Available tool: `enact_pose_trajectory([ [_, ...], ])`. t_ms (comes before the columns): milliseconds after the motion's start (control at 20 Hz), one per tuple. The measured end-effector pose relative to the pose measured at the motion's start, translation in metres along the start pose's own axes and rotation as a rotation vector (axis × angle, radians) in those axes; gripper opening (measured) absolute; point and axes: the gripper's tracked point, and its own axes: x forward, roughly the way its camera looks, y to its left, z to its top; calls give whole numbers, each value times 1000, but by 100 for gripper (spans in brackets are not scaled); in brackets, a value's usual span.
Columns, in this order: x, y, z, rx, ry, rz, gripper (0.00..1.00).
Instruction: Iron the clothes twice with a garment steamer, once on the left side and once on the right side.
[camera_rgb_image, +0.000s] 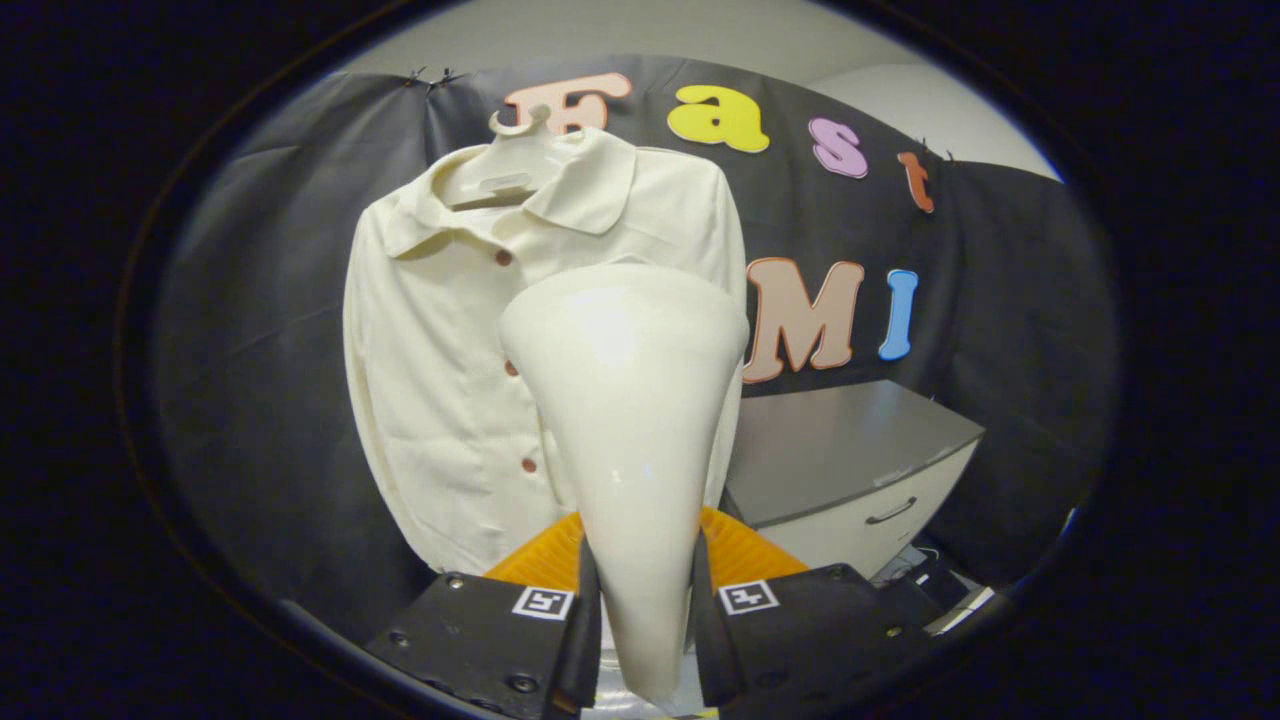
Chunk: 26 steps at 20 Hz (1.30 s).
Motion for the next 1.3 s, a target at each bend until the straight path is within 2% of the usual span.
enact_pose_trajectory([
  [300, 48, -20, 66, -2, -37, -4, 39],
  [550, 79, -14, 88, 0, -55, 9, 38],
  [750, 87, -15, 60, -2, -53, 3, 38],
  [1000, 101, -24, 25, 32, -58, -55, 38],
  [1300, 107, -29, 2, 16, -71, -76, 39],
])
